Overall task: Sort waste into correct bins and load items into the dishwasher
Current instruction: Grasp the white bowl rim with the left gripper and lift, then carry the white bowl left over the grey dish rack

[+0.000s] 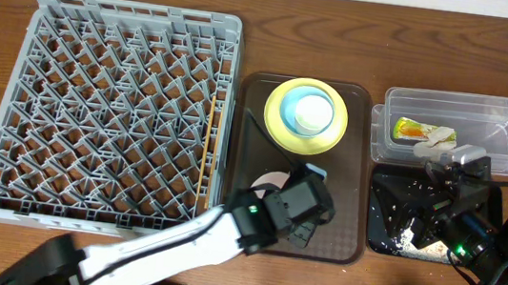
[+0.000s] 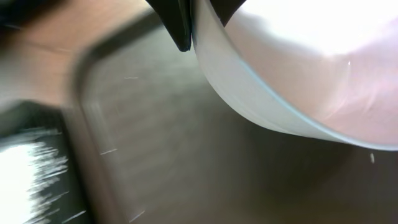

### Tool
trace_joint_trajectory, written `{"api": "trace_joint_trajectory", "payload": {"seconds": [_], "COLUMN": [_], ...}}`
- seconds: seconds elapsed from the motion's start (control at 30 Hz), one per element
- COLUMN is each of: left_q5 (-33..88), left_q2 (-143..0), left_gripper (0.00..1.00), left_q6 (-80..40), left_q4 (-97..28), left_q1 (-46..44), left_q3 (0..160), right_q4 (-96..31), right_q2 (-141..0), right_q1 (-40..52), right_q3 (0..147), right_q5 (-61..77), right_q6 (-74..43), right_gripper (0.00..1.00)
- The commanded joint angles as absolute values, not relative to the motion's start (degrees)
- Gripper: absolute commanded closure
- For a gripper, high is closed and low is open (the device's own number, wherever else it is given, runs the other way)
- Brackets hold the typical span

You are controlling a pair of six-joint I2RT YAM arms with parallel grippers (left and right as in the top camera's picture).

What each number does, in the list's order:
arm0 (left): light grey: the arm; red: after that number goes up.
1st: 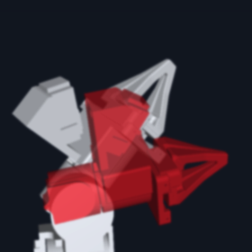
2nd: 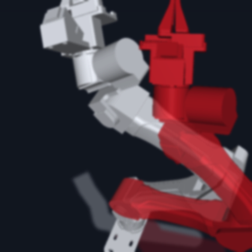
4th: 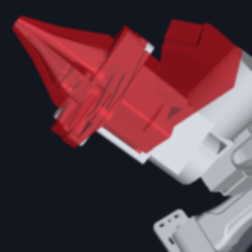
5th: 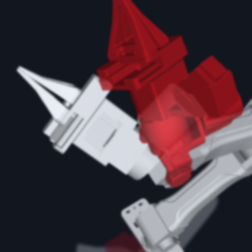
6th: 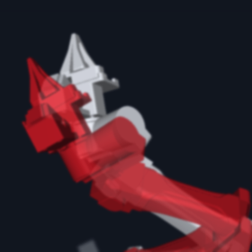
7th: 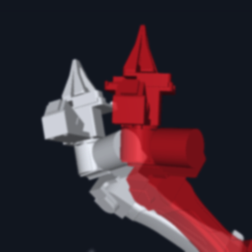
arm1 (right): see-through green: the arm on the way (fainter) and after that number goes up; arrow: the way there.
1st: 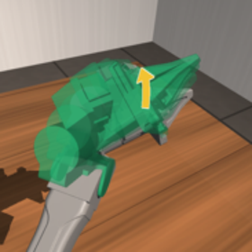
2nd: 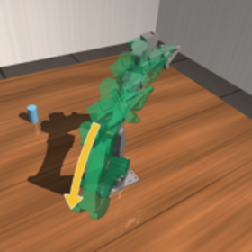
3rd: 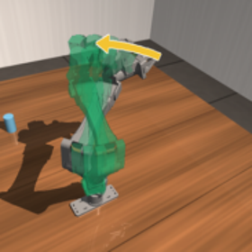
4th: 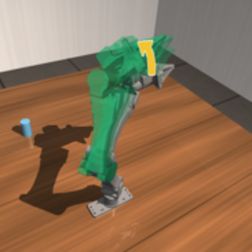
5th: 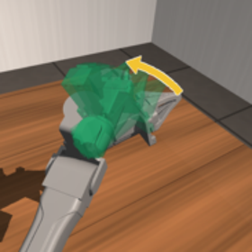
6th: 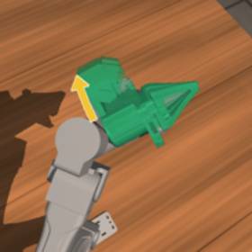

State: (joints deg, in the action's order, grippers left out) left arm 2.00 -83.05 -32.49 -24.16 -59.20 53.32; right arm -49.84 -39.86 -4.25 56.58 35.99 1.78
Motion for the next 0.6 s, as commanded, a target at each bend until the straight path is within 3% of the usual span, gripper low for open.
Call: {"api": "trace_joint_trajectory", "payload": {"seconds": [0.0, 0.27, 0.57], "left_q5": [8.1, 29.0, 67.1], "left_q2": [-76.7, -67.4, -68.9], "left_gripper": [0.92, 0.93, 0.92], "left_q6": [-30.7, -30.0, -23.9], "left_q4": [-24.3, -24.3, -24.5], "left_q1": [-56.7, -41.0, -14.9], "left_q3": [55.0, 55.0, 54.9], "right_q4": [-49.8, -49.8, -49.8], "right_q2": [-39.7, -39.7, -39.7], "right_q1": [-3.7, -3.7, -3.7], "right_q3": [57.2, 57.2, 57.2], "right_q5": [35.8, 35.8, 35.8], "right_q6": [2.4, 2.4, 2.4], "right_gripper": [0.01, 0.01, 0.01]}}
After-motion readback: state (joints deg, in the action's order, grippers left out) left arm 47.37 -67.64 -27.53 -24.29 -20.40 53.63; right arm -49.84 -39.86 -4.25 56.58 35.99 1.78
